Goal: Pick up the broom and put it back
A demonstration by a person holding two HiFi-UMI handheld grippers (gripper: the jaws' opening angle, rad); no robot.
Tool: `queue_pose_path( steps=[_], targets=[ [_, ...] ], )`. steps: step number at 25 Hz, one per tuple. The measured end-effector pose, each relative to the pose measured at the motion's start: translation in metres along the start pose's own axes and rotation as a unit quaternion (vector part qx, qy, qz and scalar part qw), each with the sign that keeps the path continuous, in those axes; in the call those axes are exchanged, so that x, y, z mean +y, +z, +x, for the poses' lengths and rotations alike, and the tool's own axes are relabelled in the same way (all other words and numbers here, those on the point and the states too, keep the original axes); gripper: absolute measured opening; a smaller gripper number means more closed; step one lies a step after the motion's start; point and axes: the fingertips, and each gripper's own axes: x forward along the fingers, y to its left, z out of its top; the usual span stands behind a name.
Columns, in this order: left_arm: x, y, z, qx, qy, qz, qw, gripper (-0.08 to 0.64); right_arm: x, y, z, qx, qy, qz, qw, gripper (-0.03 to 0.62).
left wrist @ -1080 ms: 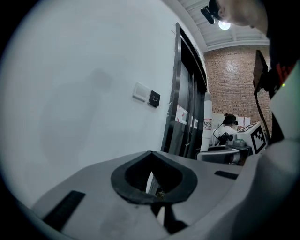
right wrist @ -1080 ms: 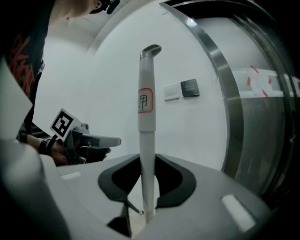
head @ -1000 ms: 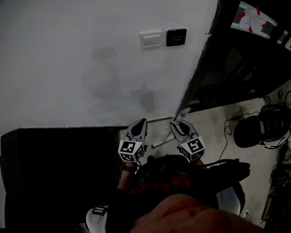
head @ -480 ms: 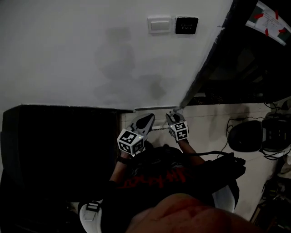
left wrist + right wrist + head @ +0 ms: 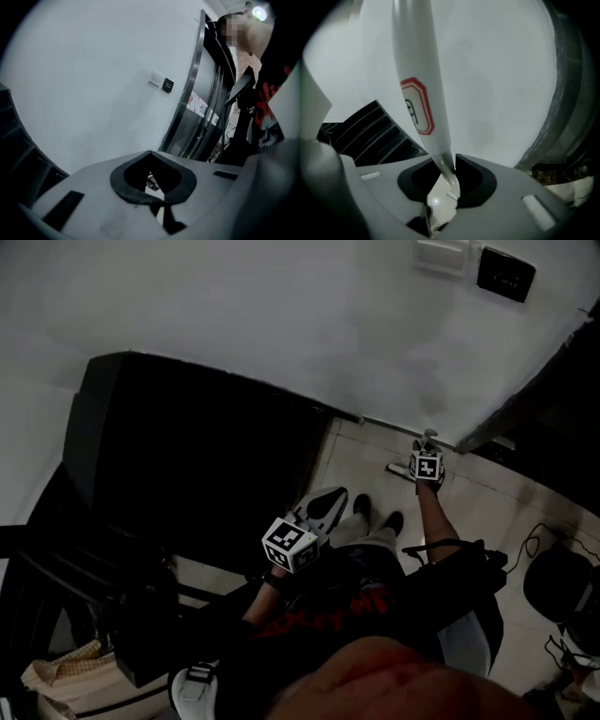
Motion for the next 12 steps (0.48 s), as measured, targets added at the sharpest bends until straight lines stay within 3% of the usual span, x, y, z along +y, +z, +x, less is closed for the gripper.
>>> queue_pose_path(
  steps=[4,6,7,9,10,12],
  targets=[
    [0.016,-0.020,-0.027,0.005,0.033,-0.013,0.9994,0.002,-0.008,0.044,0.014,-0.009,-0.006,0.024,1.000,0.101],
    [0.016,-0.021,-0.035,-0.001,0.034,-0.010,0.9994,0.002,-0.011,0.057,0.015,-0.030,-0.001,0.090,0.995,0.167],
    [0.009,-0.022,-0.036,-0.002,0.019,-0.004,0.9998,0.002,-0.018,0.061,0.007,-0.053,0.005,0.144,0.988,0.191],
    [-0.015,-0.022,-0.034,0.004,-0.032,0.025,0.9992,0.002,-0.038,0.070,-0.023,-0.114,0.014,0.254,0.960,0.266],
    [-0.027,-0.023,-0.034,0.009,-0.055,0.044,0.9974,0.003,-0.045,0.075,-0.041,-0.140,0.013,0.283,0.949,0.270],
    [-0.041,-0.028,-0.041,0.019,-0.085,0.078,0.9931,0.005,-0.036,0.079,-0.079,-0.170,0.011,0.280,0.945,0.270]
  ],
)
